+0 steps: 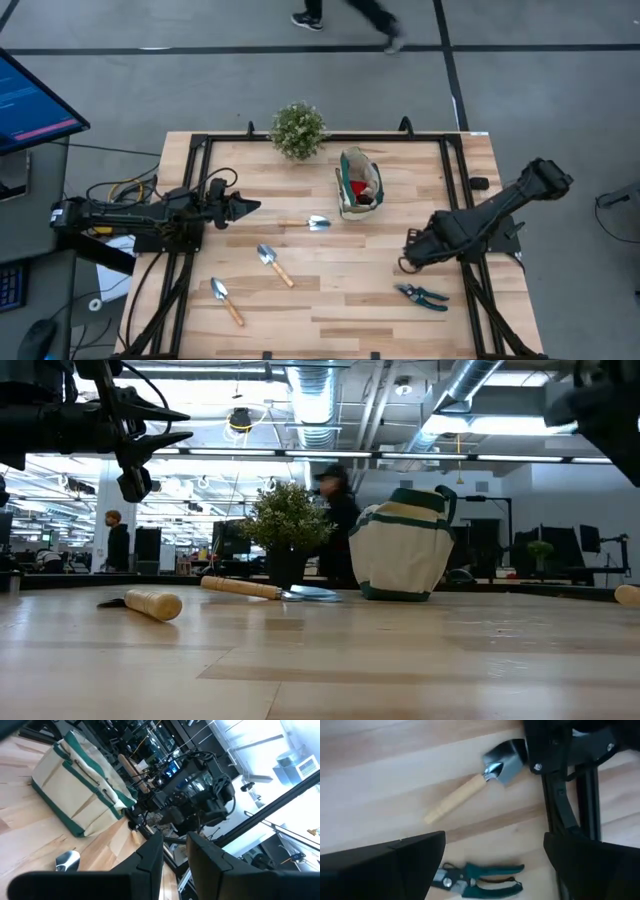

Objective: Pick & Place Garden tools in Gardening bag
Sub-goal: Put the brown trowel into the white gardening bag

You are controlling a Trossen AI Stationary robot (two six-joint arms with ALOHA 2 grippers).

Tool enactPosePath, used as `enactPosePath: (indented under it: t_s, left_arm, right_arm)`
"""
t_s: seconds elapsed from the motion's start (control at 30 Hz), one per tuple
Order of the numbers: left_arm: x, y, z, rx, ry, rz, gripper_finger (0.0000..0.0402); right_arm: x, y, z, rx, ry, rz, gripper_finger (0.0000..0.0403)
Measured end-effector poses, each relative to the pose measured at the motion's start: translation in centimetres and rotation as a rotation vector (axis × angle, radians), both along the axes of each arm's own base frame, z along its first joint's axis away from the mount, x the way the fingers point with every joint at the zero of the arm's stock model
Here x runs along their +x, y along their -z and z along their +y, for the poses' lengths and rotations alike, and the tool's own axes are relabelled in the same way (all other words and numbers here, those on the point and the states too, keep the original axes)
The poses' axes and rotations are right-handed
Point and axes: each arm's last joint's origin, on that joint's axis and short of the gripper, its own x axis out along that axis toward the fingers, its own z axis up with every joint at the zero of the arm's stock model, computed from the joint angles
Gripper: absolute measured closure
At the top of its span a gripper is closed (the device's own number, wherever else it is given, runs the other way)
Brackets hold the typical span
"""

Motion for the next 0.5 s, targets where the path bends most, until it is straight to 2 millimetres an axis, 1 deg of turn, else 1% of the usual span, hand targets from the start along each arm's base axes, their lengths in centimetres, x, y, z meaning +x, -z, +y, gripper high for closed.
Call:
enactPosePath:
  t_s: [0.17,0.27,0.33,0.4,0.5]
  left_arm:
    - [0.0,0.0,0.0,-0.019,0.005,-0.003,0.0316]
    - [0.0,0.0,0.0,-0.025,0.007,-0.004,0.0316]
    - [0.0,0.0,0.0,-0.042,0.012,-0.006,0.0316]
    - [0.0,0.0,0.0,-0.046,0.013,-0.006,0.0316]
    - [0.0,0.0,0.0,-0.046,0.013,-0.007,0.0316]
  right_arm:
    - [-0.8,2.6,-0.6,0.008,0.077,0.052,0.0072]
    - [-0.6,4.0,-1.0,0.025,0.107,0.02,0.0072]
    - [0.0,4.8,-1.1,0.054,0.11,-0.048,0.0072]
    - [0.5,5.5,-1.0,0.091,0.062,-0.097,0.0072]
    - [1.3,5.7,-0.3,0.17,-0.089,-0.16,0.0072]
